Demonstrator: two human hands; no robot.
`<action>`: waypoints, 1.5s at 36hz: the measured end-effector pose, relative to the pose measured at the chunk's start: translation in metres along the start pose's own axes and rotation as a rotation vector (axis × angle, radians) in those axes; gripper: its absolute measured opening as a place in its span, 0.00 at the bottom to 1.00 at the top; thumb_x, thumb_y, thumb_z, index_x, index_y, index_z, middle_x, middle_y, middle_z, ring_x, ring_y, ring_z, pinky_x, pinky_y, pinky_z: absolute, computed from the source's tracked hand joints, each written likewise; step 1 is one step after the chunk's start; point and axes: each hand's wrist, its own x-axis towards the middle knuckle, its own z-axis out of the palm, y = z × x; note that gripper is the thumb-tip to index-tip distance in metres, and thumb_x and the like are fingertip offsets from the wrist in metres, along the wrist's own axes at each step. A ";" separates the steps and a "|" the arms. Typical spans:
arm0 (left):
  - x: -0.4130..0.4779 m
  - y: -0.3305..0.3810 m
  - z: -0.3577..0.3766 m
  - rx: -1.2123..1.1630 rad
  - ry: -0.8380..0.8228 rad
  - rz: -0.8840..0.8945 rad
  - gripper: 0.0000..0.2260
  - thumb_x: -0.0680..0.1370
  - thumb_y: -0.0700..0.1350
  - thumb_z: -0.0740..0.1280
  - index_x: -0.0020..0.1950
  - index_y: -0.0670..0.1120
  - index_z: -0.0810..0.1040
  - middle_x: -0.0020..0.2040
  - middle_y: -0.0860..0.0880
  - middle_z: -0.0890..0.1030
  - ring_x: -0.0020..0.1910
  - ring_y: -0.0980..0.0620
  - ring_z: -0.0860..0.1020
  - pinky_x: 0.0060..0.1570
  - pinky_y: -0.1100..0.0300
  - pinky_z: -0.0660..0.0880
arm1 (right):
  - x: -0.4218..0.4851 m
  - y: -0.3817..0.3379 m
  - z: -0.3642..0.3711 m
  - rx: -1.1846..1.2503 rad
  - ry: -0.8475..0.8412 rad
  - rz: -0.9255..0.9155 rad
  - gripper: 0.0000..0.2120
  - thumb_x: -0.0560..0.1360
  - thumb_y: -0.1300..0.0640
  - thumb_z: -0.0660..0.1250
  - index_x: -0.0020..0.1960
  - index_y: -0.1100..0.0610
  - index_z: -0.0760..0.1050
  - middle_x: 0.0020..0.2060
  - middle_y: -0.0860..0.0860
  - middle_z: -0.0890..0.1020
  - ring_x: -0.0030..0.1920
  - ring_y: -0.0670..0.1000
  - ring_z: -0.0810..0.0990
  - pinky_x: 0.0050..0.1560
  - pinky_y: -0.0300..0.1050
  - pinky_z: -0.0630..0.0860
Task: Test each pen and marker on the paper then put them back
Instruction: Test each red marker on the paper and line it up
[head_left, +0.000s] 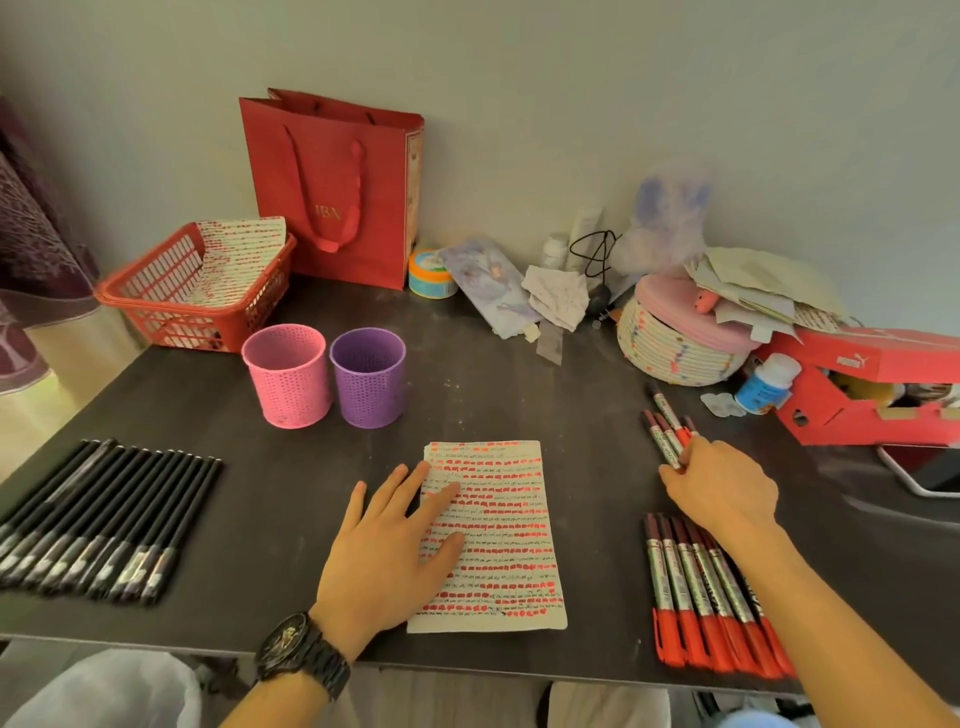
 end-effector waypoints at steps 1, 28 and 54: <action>0.000 0.000 0.000 -0.001 0.000 -0.001 0.30 0.78 0.73 0.44 0.79 0.68 0.47 0.82 0.60 0.43 0.81 0.55 0.41 0.74 0.46 0.32 | 0.001 -0.001 0.000 -0.008 0.000 0.004 0.20 0.78 0.40 0.63 0.63 0.51 0.73 0.55 0.52 0.79 0.56 0.56 0.79 0.46 0.50 0.75; -0.049 0.028 -0.022 -0.549 0.300 0.021 0.15 0.79 0.65 0.58 0.61 0.63 0.76 0.59 0.68 0.76 0.62 0.63 0.73 0.56 0.69 0.71 | -0.187 -0.061 -0.015 1.597 -0.216 -0.120 0.17 0.72 0.46 0.64 0.53 0.57 0.80 0.40 0.54 0.86 0.36 0.48 0.82 0.32 0.39 0.78; -0.129 0.094 0.026 -0.530 -0.062 -0.048 0.28 0.80 0.68 0.41 0.32 0.55 0.68 0.30 0.57 0.78 0.34 0.53 0.77 0.38 0.52 0.73 | -0.282 -0.083 0.029 2.274 -0.329 0.324 0.10 0.75 0.57 0.66 0.36 0.54 0.81 0.35 0.52 0.81 0.39 0.50 0.81 0.40 0.41 0.80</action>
